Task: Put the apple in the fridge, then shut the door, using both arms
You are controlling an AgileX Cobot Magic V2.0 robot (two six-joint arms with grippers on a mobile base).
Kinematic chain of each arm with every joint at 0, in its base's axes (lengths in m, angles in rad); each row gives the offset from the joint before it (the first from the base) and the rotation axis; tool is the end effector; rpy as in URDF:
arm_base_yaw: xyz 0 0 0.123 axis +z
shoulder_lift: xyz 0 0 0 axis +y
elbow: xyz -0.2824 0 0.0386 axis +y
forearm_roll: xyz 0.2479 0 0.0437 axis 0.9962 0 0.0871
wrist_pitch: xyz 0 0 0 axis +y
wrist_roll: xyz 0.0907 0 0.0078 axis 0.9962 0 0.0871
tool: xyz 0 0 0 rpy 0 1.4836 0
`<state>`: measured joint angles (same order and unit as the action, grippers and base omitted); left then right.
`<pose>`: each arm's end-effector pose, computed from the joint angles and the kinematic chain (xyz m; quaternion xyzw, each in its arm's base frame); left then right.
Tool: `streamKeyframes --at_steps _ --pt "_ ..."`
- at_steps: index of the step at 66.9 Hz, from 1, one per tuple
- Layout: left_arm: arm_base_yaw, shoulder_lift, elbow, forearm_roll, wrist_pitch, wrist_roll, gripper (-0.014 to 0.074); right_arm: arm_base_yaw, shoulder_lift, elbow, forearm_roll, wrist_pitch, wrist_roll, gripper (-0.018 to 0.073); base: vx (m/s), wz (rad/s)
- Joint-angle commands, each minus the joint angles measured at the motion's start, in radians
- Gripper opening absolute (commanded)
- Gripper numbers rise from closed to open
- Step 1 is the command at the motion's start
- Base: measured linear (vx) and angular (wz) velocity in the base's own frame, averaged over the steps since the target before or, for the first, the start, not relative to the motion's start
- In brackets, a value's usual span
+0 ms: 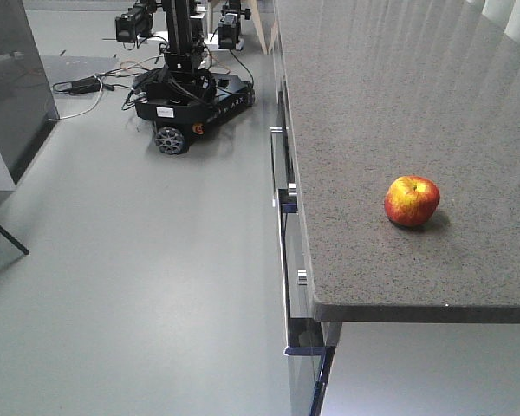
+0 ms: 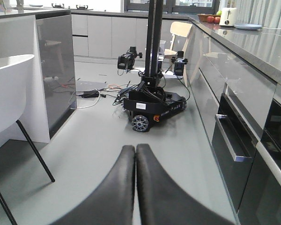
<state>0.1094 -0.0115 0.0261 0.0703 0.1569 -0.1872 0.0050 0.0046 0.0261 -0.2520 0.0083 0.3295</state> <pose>0.0559 0.0072 0.1907 -0.0871 0.7310 0.0012 0.6768 0.0578 0.0001 0.2033 0.0257 0.6893 0.0291 0.7234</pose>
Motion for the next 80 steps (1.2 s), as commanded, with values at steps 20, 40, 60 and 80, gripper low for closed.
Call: streamKeyframes --at_steps 20,40,60,80 --pt "-0.006 -0.016 0.027 -0.007 -0.073 -0.001 -0.0006 -0.003 0.010 0.002 -0.004 -0.072 -0.004 -0.0002 0.00 0.00" --pt "-0.006 -0.016 0.027 -0.007 -0.073 -0.001 -0.0006 -0.003 0.010 0.002 -0.004 -0.072 -0.004 -0.0002 0.00 0.00" --pt "-0.006 -0.016 0.027 -0.007 -0.073 -0.001 -0.0006 -0.003 0.010 0.002 -0.004 -0.074 -0.004 -0.0002 0.00 0.00" --pt "-0.006 -0.016 0.027 -0.007 -0.073 -0.001 -0.0006 -0.002 0.010 0.000 0.027 -0.206 0.088 -0.0002 0.00 0.00"
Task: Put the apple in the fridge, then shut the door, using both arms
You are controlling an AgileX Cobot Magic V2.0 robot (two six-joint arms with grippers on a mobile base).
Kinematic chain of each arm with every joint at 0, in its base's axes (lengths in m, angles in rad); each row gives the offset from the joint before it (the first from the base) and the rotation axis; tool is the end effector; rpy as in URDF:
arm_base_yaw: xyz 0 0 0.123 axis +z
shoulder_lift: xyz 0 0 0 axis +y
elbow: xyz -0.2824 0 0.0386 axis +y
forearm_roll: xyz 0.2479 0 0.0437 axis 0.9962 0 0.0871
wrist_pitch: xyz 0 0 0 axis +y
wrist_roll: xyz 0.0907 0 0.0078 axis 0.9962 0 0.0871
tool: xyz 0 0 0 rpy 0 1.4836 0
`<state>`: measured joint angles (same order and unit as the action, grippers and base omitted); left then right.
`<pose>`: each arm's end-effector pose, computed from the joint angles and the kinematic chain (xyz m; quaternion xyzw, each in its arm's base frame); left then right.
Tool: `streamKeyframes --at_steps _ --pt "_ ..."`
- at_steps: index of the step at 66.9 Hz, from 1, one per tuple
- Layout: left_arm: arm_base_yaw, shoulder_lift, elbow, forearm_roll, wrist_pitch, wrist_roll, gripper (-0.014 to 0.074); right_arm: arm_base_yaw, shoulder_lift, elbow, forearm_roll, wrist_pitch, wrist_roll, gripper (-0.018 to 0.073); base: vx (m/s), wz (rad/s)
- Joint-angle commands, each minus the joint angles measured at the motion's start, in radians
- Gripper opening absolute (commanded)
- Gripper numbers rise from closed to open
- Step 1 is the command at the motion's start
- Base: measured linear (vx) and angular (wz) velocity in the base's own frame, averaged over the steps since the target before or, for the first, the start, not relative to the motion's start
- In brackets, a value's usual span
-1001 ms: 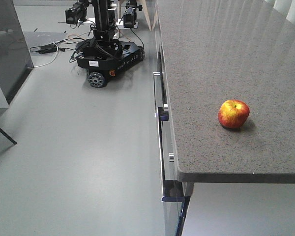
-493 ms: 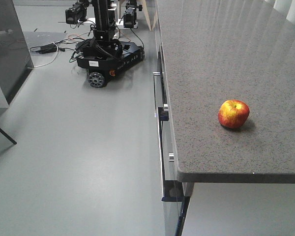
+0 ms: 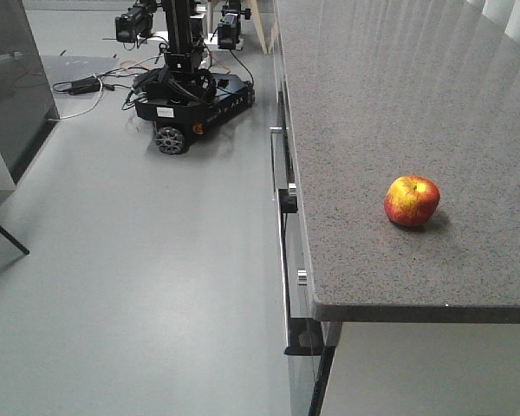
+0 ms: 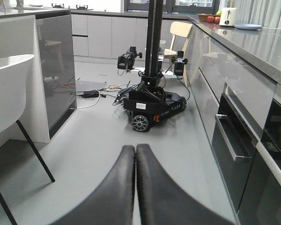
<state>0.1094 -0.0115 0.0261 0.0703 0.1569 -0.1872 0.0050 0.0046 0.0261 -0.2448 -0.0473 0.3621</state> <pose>0.0559 0.0072 0.1907 -0.0871 0.7310 0.0012 0.6768 0.0575 0.0013 0.2081 0.0334 0.6692 0.0493 0.7407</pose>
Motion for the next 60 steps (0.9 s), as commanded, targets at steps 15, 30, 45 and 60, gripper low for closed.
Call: streamKeyframes --at_steps 15,30,45,60 --pt "-0.006 -0.016 0.027 -0.007 -0.073 -0.001 -0.0006 -0.003 0.027 -0.190 0.006 0.022 0.090 -0.0002 0.00 0.00" --pt "-0.006 -0.016 0.027 -0.007 -0.073 -0.001 -0.0006 -0.002 0.219 -0.553 0.045 0.389 -0.055 0.0013 0.00 0.00" --pt "-0.006 -0.016 0.027 -0.007 -0.073 -0.001 -0.0006 -0.002 0.449 -0.768 0.336 0.463 -0.437 0.0246 0.00 0.00" --pt "-0.006 -0.016 0.027 -0.007 -0.073 -0.001 -0.0006 -0.003 0.588 -0.796 0.592 0.397 -0.682 0.0644 0.00 0.00"
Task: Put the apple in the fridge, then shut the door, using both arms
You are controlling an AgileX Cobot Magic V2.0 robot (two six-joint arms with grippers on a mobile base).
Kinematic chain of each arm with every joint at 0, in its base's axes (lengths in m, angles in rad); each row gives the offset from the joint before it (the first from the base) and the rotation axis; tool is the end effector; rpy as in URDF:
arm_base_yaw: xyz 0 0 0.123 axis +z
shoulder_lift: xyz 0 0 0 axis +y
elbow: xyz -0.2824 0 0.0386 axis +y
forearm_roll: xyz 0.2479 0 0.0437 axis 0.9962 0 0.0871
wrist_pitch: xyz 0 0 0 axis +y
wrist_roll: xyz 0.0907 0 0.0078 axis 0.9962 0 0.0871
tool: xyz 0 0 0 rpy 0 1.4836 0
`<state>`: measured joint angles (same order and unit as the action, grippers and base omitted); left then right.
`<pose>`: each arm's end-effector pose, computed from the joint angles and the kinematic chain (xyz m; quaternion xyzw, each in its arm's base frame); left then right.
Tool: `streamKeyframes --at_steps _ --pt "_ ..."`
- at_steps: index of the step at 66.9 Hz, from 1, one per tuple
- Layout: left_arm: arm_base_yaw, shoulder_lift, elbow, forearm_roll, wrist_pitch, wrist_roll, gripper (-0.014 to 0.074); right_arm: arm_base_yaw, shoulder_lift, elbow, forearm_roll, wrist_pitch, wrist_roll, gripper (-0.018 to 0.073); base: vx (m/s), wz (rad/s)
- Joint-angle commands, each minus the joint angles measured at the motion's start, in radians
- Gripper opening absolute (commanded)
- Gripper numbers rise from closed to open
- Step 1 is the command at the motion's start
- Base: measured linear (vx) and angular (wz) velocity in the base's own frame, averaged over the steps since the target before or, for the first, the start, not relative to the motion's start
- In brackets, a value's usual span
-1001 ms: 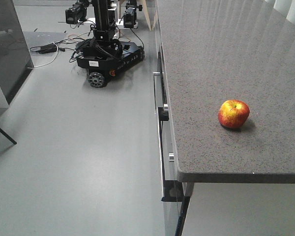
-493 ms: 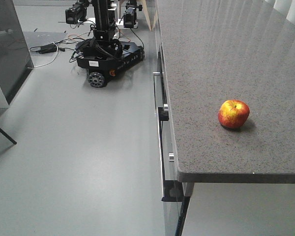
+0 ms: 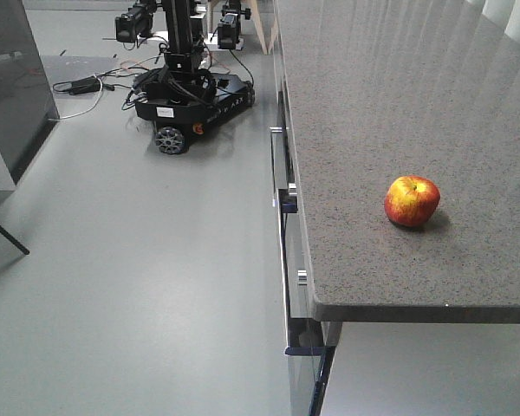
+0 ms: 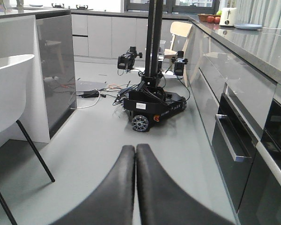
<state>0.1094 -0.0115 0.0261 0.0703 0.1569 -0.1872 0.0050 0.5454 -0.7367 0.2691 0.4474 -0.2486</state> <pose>0.0559 0.0072 0.1907 -0.0871 0.7310 0.0012 0.6768 0.1029 0.0110 0.3785 -0.0412 0.7582 0.0438 0.6492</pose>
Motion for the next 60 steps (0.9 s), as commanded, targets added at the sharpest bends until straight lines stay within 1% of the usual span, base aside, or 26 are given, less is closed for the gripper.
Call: streamKeyframes --at_steps 1,3,7,10,14,19,28,46,60 --pt "-0.006 -0.016 0.027 -0.007 -0.073 -0.001 -0.0006 -0.003 0.053 -0.033 0.080 -0.098 -0.077 0.0666 0.00 0.00" --pt "-0.006 -0.016 0.027 -0.007 -0.073 -0.001 -0.0006 -0.003 0.065 -0.033 0.081 -0.096 -0.091 0.0696 0.00 0.00" --pt "-0.006 -0.016 0.027 -0.007 -0.073 -0.001 -0.0006 -0.003 0.085 -0.033 0.088 -0.094 -0.104 0.0723 0.00 0.00" --pt "-0.006 -0.016 0.027 -0.007 -0.073 -0.001 -0.0006 -0.003 0.097 -0.033 0.088 -0.093 -0.127 0.0725 0.00 0.00" --pt "-0.006 -0.016 0.027 -0.007 -0.073 -0.001 -0.0006 -0.003 0.115 -0.034 0.093 -0.103 -0.188 0.0721 0.00 0.00" --pt "-0.006 -0.016 0.027 -0.007 -0.073 -0.001 -0.0006 -0.003 0.146 -0.065 0.115 -0.089 -0.211 0.0715 0.00 0.00" --pt "-0.006 -0.016 0.027 -0.007 -0.073 -0.001 -0.0006 -0.003 0.249 -0.188 0.146 -0.041 -0.214 0.0705 0.00 0.00" --pt "-0.006 -0.016 0.027 -0.007 -0.073 -0.001 -0.0006 -0.003 0.585 -0.482 0.206 0.094 -0.215 0.0688 0.00 0.00" --pt "-0.006 -0.016 0.027 -0.007 -0.073 -0.001 -0.0006 -0.003 0.820 -0.601 0.228 0.117 -0.215 0.0676 0.00 0.00"
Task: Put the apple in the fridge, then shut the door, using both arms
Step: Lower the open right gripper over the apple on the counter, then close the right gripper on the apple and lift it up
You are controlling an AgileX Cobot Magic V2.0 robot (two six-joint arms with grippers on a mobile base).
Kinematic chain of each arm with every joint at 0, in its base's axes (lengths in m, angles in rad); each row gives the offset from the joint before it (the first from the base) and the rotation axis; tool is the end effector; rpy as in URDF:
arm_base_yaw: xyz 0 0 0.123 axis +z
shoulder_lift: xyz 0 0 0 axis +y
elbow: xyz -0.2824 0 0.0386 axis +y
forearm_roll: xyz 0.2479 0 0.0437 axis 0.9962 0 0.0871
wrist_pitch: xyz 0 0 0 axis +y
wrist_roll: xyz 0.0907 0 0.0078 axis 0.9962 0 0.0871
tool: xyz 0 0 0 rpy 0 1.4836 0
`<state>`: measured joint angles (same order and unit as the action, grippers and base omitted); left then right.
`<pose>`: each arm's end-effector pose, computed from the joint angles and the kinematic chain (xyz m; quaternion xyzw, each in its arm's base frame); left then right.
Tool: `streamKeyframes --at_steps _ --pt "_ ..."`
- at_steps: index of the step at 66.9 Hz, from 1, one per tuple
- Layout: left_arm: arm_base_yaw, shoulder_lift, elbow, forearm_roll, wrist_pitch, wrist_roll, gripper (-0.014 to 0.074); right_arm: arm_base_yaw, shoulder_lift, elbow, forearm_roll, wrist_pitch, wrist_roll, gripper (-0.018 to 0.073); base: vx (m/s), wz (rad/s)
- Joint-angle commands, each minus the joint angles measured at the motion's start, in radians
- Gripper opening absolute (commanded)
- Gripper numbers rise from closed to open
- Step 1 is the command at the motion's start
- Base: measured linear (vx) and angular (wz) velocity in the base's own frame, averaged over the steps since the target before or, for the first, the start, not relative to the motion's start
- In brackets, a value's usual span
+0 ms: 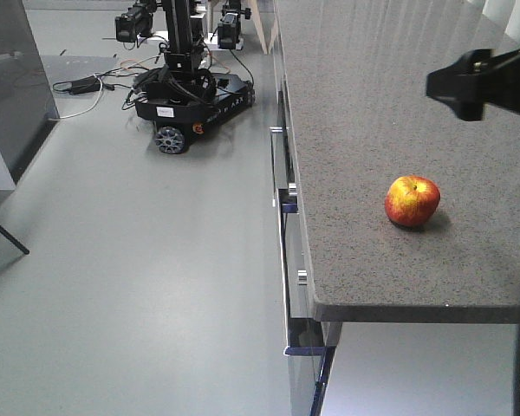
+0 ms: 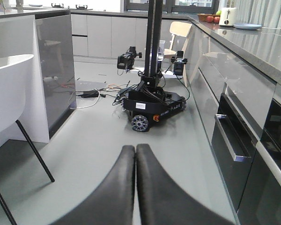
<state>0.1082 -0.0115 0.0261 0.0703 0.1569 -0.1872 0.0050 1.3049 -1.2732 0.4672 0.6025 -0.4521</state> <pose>0.0559 0.0071 0.1907 -0.0867 0.7310 0.0008 0.6768 0.2895 0.0247 0.3995 -0.0928 0.8492 0.0970 0.5107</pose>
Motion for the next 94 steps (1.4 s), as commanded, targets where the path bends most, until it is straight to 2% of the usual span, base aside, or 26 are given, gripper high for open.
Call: streamKeyframes --at_steps 1,21,26,31,37,94 --pt "-0.005 -0.016 0.027 -0.007 -0.073 -0.001 -0.0006 -0.003 0.074 -0.069 0.032 -0.038 -0.012 0.0676 0.00 0.00" --pt "-0.005 -0.016 0.027 -0.007 -0.073 -0.001 -0.0006 -0.004 0.277 -0.087 0.022 -0.146 -0.010 0.0664 0.00 0.00" --pt "-0.005 -0.016 0.027 -0.007 -0.073 -0.001 -0.0006 -0.005 0.302 -0.087 -0.012 -0.168 -0.007 0.0662 0.00 0.00" --pt "-0.005 -0.016 0.027 -0.007 -0.073 -0.001 -0.0006 -0.005 0.319 -0.087 -0.056 -0.189 0.042 0.0659 0.00 0.00" --pt "-0.005 -0.016 0.027 -0.007 -0.073 -0.001 -0.0006 -0.005 0.336 -0.087 -0.081 -0.192 0.068 0.0656 0.00 0.00" --pt "-0.005 -0.016 0.027 -0.007 -0.073 -0.001 -0.0006 -0.005 0.494 -0.086 -0.104 -0.176 0.109 0.0630 0.00 0.00"
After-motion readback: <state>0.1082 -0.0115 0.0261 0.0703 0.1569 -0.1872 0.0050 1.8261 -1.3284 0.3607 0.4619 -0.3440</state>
